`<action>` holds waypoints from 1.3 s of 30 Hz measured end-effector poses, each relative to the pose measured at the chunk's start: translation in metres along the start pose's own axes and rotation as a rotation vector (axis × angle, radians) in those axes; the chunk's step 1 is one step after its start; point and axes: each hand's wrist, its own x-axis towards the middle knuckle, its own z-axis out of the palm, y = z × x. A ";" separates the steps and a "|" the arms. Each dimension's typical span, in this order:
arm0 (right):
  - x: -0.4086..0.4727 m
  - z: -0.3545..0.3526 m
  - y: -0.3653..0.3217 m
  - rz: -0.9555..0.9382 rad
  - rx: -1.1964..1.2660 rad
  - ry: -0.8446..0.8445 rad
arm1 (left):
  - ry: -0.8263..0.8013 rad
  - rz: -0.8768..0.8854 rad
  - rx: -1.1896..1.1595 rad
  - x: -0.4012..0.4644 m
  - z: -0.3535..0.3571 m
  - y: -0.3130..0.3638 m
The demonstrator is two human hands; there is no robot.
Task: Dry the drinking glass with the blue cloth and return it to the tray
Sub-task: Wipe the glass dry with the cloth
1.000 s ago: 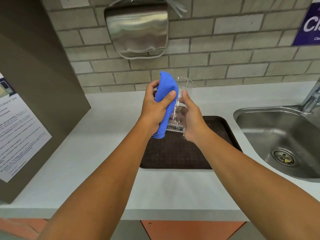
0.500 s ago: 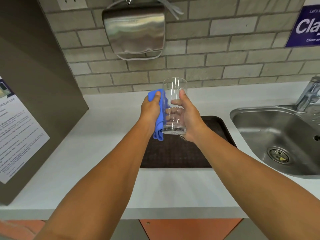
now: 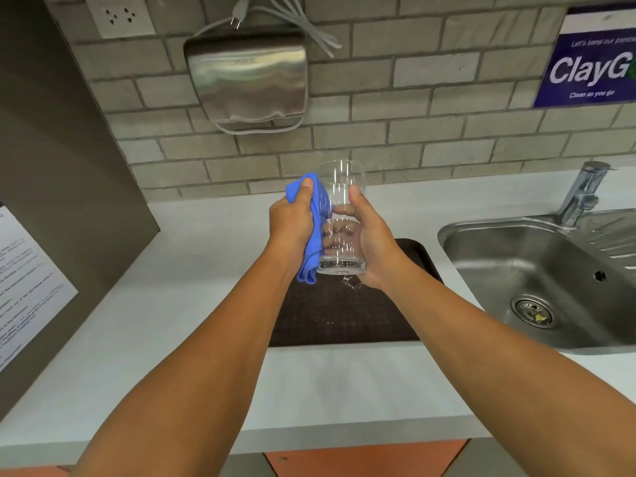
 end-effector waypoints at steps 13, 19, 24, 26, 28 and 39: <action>-0.005 -0.002 -0.013 0.000 -0.111 0.087 | 0.015 0.153 0.018 -0.014 0.013 0.000; -0.008 -0.003 -0.014 -0.017 -0.066 0.018 | -0.013 -0.097 -0.045 -0.008 0.006 0.000; -0.008 0.001 -0.017 -0.023 -0.162 0.127 | -0.011 -0.102 -0.131 -0.008 0.007 -0.002; -0.008 0.002 -0.018 -0.034 -0.203 0.194 | -0.015 -0.110 -0.149 -0.006 0.007 -0.003; -0.007 0.001 -0.018 -0.061 -0.237 0.256 | -0.007 -0.107 -0.144 -0.005 0.007 -0.003; -0.011 0.013 -0.019 -0.081 -0.344 0.211 | 0.067 0.033 -0.178 -0.007 0.016 -0.002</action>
